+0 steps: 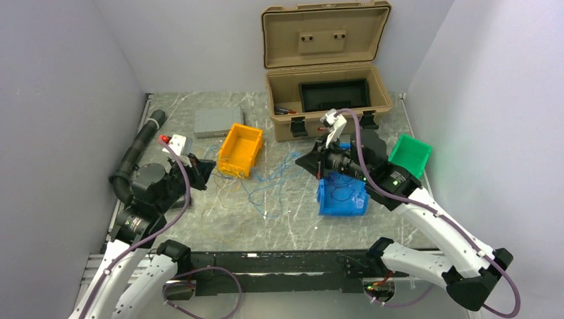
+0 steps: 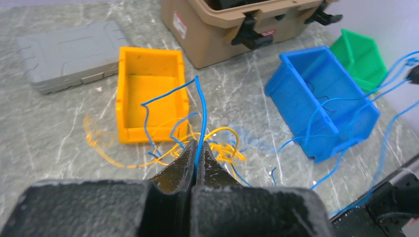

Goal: Untangle the cables

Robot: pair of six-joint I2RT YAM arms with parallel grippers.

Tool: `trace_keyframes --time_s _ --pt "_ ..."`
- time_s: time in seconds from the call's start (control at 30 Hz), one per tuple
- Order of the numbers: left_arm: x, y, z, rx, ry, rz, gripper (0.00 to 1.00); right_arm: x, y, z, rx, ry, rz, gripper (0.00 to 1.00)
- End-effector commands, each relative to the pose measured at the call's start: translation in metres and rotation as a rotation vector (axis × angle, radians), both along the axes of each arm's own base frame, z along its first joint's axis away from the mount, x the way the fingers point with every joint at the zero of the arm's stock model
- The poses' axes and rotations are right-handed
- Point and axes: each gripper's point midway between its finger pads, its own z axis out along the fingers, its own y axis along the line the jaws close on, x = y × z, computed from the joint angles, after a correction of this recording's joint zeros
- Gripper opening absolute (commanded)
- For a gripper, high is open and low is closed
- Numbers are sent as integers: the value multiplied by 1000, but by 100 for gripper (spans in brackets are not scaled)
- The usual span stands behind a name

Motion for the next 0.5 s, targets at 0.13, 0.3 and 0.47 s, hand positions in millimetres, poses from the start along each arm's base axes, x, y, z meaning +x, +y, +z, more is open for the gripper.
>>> trace_keyframes --time_s 0.13,0.3,0.47 --pt "-18 -31 54 -27 -187 -231 0 -4 21 -19 -7 52 104 0" --pt "-32 -47 66 -17 -244 -366 0 -13 32 -45 -52 108 202 67" --pt "-45 -65 69 -31 -262 -510 0 -35 46 -34 29 37 377 74"
